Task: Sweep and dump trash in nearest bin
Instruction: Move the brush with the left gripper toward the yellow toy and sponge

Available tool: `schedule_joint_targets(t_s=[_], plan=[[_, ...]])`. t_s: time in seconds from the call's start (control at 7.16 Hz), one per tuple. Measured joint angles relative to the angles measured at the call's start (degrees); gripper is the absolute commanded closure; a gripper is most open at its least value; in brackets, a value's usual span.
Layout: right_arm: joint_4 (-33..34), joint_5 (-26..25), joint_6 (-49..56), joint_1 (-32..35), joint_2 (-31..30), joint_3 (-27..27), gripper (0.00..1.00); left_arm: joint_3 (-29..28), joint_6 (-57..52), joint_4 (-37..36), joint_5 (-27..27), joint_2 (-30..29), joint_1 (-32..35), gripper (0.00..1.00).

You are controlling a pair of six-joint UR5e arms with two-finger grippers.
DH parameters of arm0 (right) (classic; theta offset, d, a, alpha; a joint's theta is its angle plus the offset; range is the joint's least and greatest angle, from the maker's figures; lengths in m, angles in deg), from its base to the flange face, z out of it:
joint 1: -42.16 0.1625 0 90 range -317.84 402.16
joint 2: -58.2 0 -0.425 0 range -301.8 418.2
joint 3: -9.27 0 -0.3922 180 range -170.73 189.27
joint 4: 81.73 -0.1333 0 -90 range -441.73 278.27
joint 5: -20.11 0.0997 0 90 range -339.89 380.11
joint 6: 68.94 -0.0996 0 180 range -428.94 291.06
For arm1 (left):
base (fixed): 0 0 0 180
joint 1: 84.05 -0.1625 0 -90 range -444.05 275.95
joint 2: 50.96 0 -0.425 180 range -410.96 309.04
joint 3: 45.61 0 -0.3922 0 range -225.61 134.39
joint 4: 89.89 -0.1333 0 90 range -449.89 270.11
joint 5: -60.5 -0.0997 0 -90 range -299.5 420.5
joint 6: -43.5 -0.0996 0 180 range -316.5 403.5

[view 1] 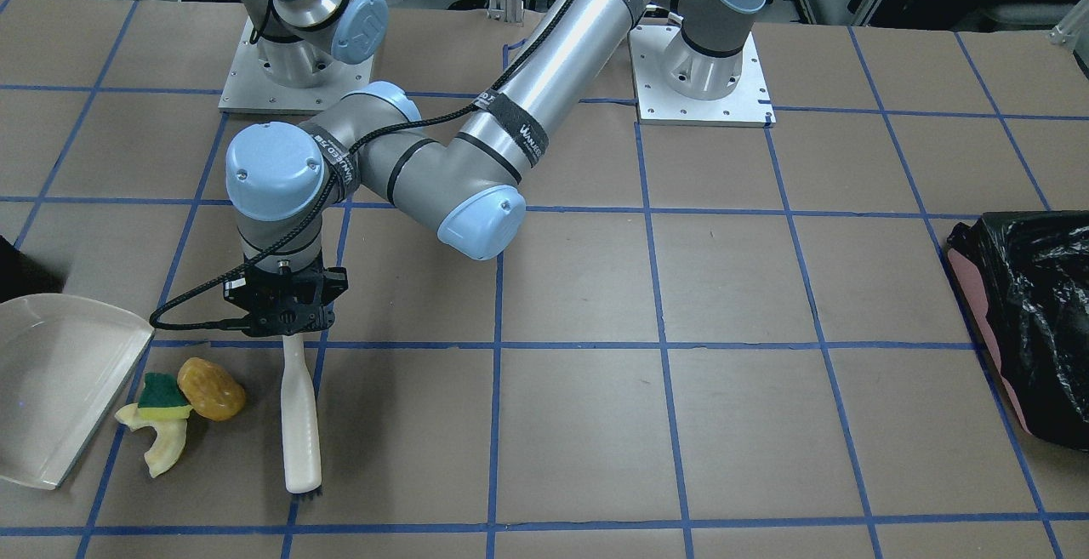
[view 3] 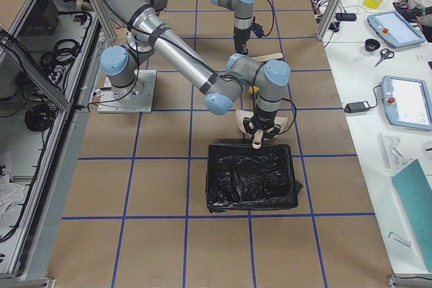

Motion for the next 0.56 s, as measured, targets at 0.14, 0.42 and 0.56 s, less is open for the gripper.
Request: schedule_joint_targets(t_s=[0.14,0.42,0.56], plan=[[-0.1,0.0,-0.5,0.7,0.0,0.2,1.0,-0.1,1.9,-1.0,0.0,-0.4,0.5,1.0],[-0.3,0.1,-0.6,1.5,0.1,0.4,1.0,-0.2,5.2,-1.8,0.5,-0.6,1.1,1.0],[-0.4,0.4,-0.3,1.8,0.2,0.5,1.0,-0.2,6.5,-2.6,1.1,-0.8,1.6,1.0]])
